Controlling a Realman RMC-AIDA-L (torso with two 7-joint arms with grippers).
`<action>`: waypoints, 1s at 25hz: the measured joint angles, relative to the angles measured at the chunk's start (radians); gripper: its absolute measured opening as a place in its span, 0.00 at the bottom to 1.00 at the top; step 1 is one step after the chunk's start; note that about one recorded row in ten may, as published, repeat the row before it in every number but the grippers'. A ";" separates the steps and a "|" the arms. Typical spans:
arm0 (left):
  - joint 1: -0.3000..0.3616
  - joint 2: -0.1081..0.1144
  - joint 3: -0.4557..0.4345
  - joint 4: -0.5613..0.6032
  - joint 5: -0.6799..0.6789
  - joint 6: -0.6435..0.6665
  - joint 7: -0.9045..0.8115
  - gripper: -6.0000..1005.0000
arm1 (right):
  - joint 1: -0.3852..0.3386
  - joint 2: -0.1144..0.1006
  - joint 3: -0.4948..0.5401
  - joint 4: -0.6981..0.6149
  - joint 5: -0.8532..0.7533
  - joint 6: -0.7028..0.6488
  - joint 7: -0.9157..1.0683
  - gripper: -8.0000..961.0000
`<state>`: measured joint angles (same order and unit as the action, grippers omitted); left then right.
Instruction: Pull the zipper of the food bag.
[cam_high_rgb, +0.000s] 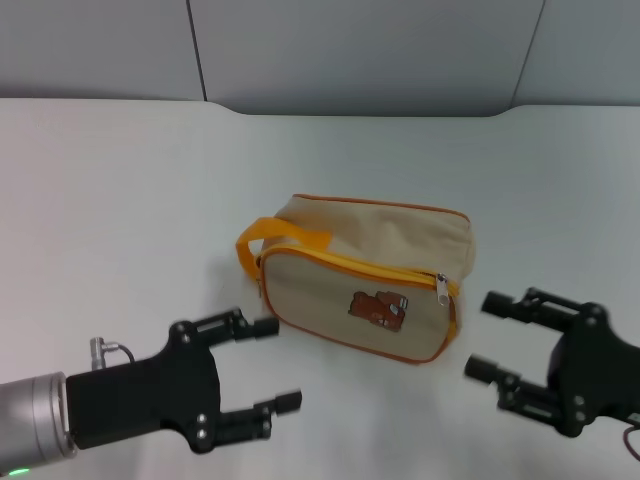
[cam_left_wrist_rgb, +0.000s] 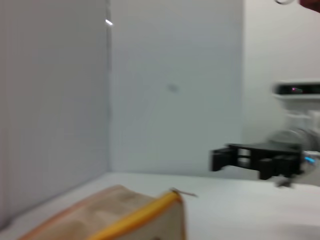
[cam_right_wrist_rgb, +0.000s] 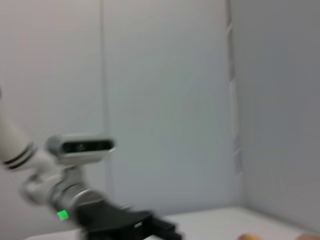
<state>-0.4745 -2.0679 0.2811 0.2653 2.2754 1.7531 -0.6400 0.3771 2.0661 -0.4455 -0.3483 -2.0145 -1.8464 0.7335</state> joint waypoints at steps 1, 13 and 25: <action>0.000 0.000 0.000 0.000 0.000 0.000 0.000 0.70 | 0.000 0.000 0.000 0.000 0.000 0.000 0.000 0.62; 0.020 0.000 0.041 0.045 0.001 0.023 -0.030 0.75 | 0.028 -0.009 -0.114 -0.030 -0.002 0.007 0.100 0.82; 0.019 0.000 0.041 0.048 -0.002 0.017 -0.029 0.75 | 0.027 -0.003 -0.116 -0.034 -0.011 0.009 0.100 0.83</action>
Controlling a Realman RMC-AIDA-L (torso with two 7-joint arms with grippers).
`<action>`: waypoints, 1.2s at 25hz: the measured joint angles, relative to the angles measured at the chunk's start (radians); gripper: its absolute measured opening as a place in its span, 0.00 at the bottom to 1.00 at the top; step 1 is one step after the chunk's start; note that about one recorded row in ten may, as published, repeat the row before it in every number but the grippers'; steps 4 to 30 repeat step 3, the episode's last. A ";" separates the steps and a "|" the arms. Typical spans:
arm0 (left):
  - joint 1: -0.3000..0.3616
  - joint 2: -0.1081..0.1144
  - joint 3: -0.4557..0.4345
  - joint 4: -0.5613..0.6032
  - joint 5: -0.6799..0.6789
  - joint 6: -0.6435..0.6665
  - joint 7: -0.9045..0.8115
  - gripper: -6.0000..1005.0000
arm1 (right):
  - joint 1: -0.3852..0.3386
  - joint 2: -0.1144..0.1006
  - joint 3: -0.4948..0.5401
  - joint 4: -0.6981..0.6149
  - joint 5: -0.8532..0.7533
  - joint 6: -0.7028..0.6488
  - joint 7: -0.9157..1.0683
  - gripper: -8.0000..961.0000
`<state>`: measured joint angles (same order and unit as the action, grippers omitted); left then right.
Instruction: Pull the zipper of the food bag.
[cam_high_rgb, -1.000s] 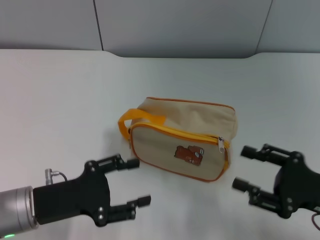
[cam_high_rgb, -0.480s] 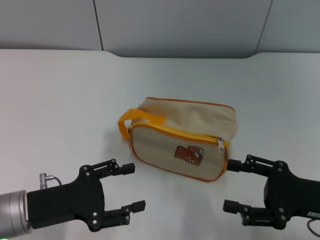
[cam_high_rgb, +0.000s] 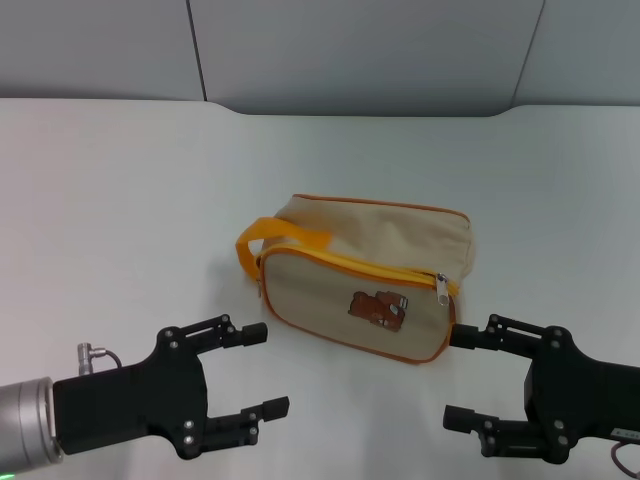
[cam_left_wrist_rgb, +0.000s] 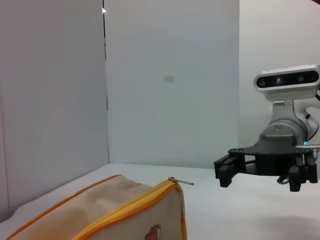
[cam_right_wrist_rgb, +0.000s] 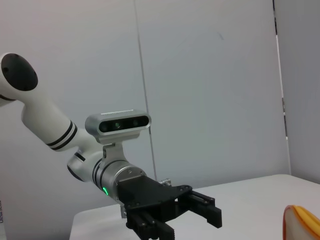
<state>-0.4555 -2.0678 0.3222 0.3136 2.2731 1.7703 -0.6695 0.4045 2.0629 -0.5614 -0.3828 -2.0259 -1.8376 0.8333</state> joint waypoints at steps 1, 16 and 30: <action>0.000 0.000 -0.003 0.000 -0.002 0.000 0.004 0.75 | 0.000 0.000 0.000 0.000 0.000 0.000 0.000 0.83; 0.001 0.000 -0.004 0.000 -0.003 0.000 0.006 0.75 | 0.000 0.000 0.000 0.000 0.000 0.000 -0.001 0.83; 0.001 0.000 -0.004 0.000 -0.003 0.000 0.006 0.75 | 0.000 0.000 0.000 0.000 0.000 0.000 -0.001 0.83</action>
